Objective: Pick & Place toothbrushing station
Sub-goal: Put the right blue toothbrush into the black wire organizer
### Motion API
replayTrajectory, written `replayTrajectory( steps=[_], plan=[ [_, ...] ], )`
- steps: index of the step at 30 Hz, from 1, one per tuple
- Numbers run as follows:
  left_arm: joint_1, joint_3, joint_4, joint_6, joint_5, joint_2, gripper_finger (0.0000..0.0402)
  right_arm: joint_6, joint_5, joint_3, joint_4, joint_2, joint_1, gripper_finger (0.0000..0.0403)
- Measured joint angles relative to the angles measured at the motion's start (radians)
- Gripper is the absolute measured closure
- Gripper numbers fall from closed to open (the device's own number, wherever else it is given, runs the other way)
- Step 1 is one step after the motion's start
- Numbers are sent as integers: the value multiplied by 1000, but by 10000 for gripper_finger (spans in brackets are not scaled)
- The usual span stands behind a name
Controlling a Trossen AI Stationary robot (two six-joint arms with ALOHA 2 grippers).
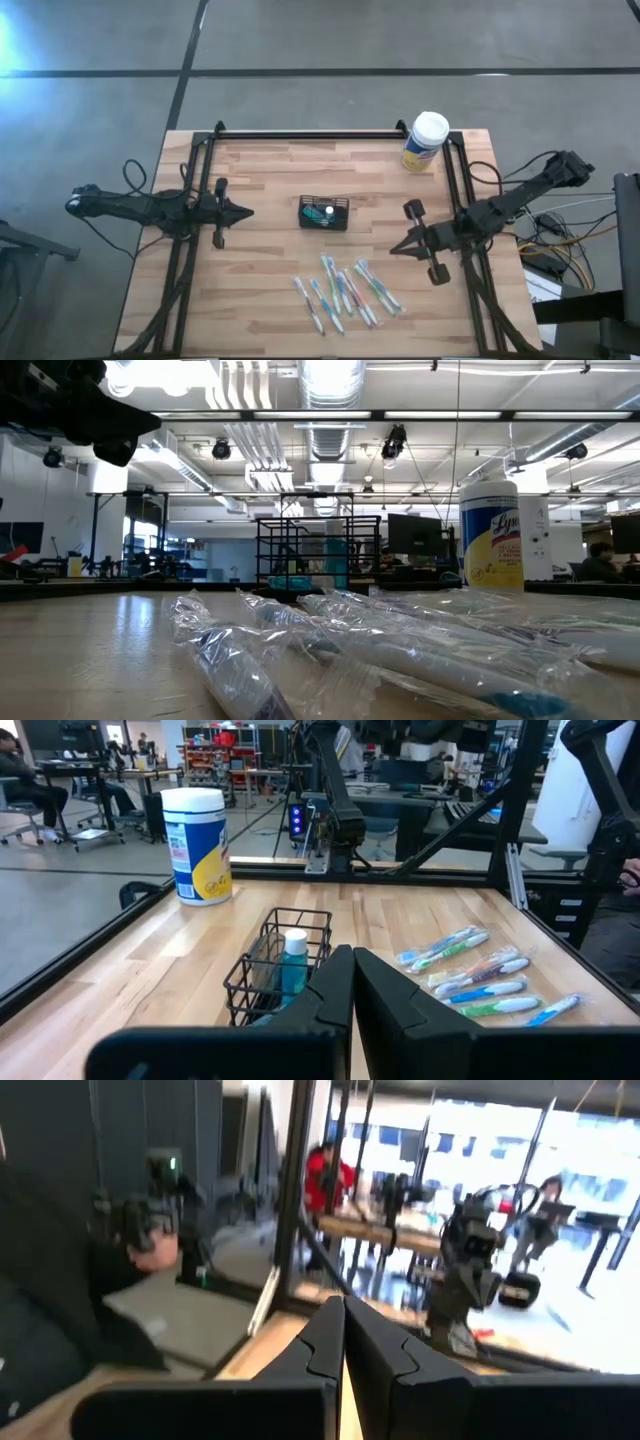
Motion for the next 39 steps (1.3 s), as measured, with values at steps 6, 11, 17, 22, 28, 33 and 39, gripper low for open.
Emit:
replayTrajectory(
  steps=[6,11,17,22,28,33,39],
  plan=[
    [0,0,-3,0,0,0,390,16,-1,114,-203,15,1,394],
    [0,0,-3,0,0,0,390,18,-2,138,-198,15,1,394],
    [1,0,-3,0,0,0,390,20,-3,152,-195,8,1,394],
    [0,0,-3,0,0,0,390,20,-3,155,-194,10,1,394],
    [0,0,-3,-4,0,0,390,32,-3,154,-190,20,1,394],
    [0,0,-3,-5,0,0,390,20,-4,152,-194,68,1,394],
    [0,0,-3,-6,0,0,390,19,-8,161,-193,113,1,394]
  ],
)
